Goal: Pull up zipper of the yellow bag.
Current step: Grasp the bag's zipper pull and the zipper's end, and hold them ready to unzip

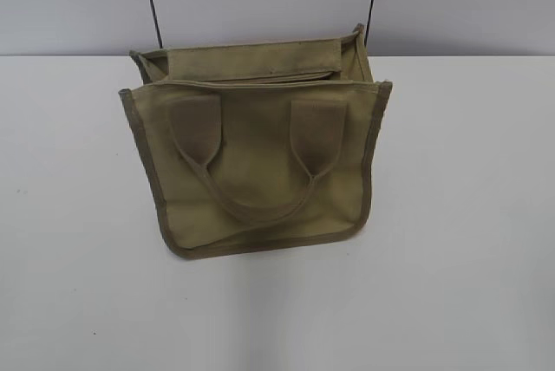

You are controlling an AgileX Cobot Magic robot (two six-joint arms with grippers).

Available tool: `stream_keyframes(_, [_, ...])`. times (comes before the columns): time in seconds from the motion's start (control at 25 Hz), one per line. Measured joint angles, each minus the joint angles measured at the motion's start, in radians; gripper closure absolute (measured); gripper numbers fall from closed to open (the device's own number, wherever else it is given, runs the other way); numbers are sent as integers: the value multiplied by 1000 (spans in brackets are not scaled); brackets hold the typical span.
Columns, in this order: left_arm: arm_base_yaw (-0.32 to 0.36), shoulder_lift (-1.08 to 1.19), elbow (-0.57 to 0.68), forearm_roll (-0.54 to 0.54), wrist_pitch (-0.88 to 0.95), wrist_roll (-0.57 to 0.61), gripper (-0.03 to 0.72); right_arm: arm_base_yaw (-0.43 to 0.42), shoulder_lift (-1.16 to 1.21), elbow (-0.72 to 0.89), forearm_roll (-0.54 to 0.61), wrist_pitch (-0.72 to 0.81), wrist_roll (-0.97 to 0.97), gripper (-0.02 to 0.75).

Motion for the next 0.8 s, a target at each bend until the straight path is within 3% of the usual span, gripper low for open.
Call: stream_keyframes(0.8, [0,0,0,0,0,0,447,0,0,0,0,0,0,184])
